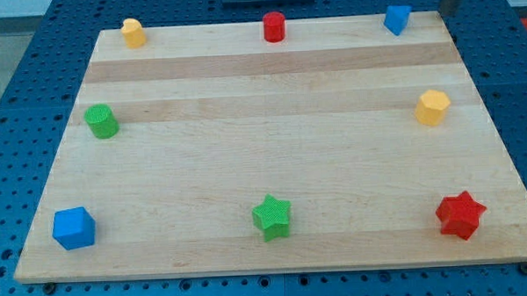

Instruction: Push the red star towards the yellow hexagon

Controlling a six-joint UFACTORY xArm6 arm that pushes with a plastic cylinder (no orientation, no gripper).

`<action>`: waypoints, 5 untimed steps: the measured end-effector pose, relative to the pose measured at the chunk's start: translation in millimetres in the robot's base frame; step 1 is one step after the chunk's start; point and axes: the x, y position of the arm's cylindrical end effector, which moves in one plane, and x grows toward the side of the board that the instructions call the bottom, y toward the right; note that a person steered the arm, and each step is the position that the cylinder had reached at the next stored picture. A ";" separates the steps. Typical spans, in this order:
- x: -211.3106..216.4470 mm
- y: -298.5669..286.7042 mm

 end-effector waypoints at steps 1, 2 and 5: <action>0.5 0.0; 31.2 20.6; 255.8 36.0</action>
